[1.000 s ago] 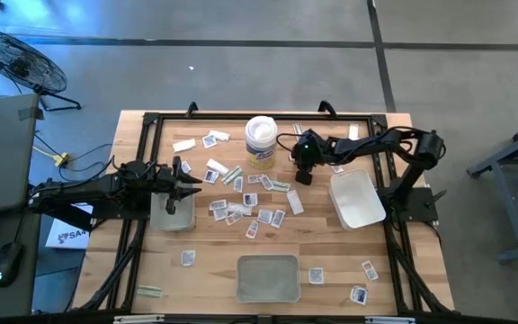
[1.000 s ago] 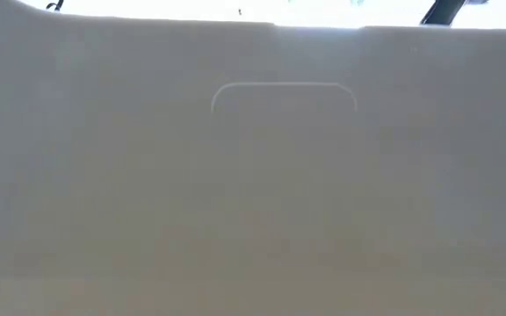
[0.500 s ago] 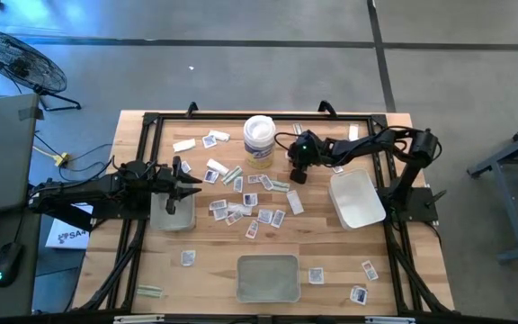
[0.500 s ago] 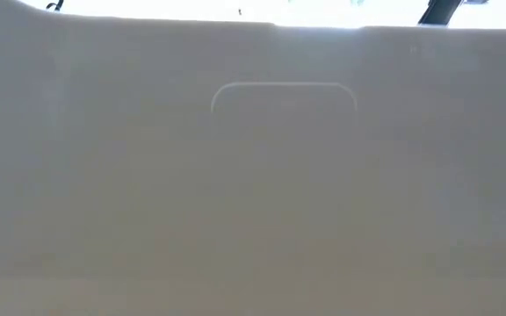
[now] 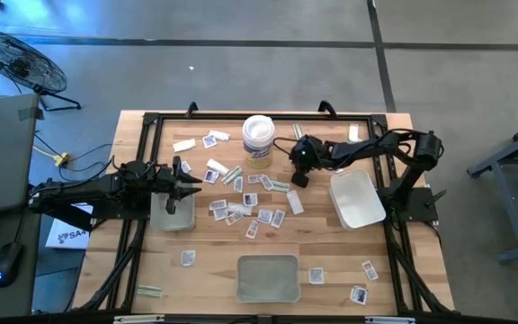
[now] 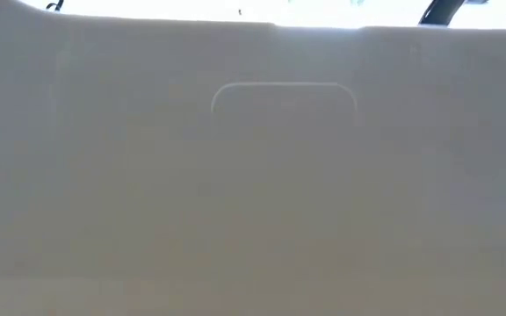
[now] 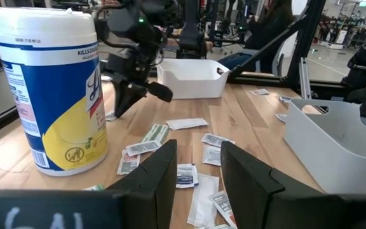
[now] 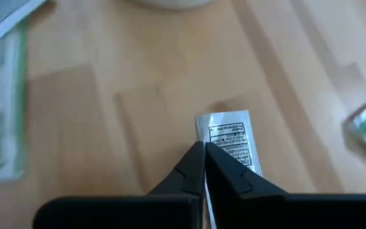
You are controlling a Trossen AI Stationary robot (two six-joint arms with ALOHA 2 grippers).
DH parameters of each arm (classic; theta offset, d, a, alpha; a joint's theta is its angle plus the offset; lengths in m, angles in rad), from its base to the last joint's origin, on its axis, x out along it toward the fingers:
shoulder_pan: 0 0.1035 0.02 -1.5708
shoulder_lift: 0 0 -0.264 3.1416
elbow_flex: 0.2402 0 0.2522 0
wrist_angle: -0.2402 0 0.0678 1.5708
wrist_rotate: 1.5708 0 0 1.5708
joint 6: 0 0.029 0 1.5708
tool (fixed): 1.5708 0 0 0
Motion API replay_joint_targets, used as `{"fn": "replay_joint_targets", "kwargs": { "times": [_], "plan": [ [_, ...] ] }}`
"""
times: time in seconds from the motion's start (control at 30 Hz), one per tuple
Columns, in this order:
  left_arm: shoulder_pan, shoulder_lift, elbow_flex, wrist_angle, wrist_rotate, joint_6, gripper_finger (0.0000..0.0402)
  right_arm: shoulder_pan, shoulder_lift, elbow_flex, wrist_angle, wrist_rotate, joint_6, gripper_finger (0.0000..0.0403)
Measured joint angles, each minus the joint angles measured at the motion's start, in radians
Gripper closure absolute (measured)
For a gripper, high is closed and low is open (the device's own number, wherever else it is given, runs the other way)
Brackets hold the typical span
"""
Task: Pick & Place First Aid Supplies
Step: Put the orange ointment pack into the white bin
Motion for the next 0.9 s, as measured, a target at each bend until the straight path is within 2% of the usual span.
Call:
{"fn": "replay_joint_targets", "kwargs": {
  "times": [0.33, 0.7, 0.9],
  "plan": [
    [0.000, 0.000, 0.000, -0.002, 0.000, 0.000, 0.0282, 0.063, -0.093, -0.004, -0.187, -0.045, 0.098, 0.0401],
    [0.000, 0.000, 0.000, -0.004, 0.001, 0.000, 0.0282, 0.093, -0.114, -0.003, -0.203, -0.163, 0.100, 0.0399],
    [0.000, 0.000, 0.000, -0.005, 0.001, 0.000, 0.0282, 0.095, -0.115, -0.003, -0.221, -0.154, 0.101, 0.0402]
  ]
}}
